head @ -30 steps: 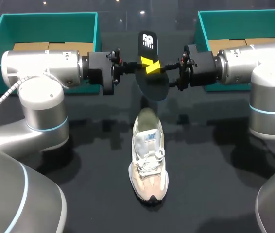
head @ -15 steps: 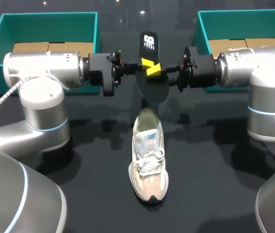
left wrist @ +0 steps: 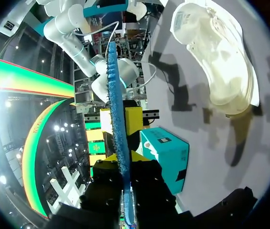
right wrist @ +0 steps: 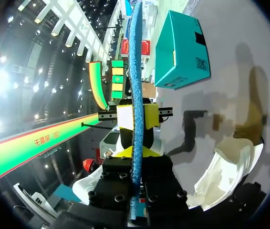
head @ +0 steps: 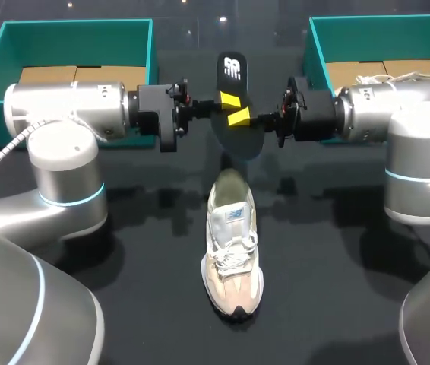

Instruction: Take the shoe out of the shoebox, open the shoe tongue, remove and reinsert the insole, then place the shoe into the shoebox

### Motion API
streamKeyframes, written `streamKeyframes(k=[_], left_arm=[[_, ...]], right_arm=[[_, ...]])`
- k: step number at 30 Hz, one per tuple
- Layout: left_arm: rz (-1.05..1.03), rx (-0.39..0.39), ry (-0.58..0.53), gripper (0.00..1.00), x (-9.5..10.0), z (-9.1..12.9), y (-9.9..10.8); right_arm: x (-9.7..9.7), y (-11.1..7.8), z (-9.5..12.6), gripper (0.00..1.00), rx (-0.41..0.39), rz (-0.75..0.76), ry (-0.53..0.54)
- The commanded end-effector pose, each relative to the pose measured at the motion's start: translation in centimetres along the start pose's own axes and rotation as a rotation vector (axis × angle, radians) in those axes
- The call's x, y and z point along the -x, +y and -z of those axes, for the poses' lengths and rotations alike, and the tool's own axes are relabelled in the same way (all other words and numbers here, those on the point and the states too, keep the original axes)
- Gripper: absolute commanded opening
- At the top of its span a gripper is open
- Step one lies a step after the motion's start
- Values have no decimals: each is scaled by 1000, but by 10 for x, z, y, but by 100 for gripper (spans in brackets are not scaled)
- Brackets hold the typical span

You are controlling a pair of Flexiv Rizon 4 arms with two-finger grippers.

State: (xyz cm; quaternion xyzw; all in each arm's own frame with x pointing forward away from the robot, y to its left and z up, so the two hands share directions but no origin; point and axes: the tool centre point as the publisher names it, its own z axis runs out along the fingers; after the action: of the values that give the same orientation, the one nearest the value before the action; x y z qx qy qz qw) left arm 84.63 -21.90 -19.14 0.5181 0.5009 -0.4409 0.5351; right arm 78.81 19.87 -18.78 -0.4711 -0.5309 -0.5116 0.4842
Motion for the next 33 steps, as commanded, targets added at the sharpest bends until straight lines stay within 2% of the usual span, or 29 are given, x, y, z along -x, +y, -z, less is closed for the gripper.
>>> streamKeyframes(k=[1, 2, 7, 9, 12, 26, 32, 33], left_arm=[[48, -13, -7, 67, 5, 11, -4], [67, -20, -10, 100, 8, 16, -5], [235, -17, 87, 100, 15, 41, -6], [346, -61, 132, 100, 16, 54, -6], [365, -57, 271, 100, 18, 70, -13], [365, -57, 271, 100, 18, 70, -13], [591, 90, 378, 100, 8, 84, -30], [650, 91, 386, 100, 6, 89, -33]], right_arm=[[4, 1, 1, 0, 10, -2, 1], [5, 1, 2, 0, 14, -3, 1], [9, -3, 10, 0, 27, 6, 4], [9, -4, 14, 0, 31, 11, 4], [9, -6, 19, 0, 37, 28, -10], [14, -5, 26, 0, 61, 21, -11], [24, -5, 40, 0, 72, 113, 17], [25, -4, 41, 0, 74, 131, 14]])
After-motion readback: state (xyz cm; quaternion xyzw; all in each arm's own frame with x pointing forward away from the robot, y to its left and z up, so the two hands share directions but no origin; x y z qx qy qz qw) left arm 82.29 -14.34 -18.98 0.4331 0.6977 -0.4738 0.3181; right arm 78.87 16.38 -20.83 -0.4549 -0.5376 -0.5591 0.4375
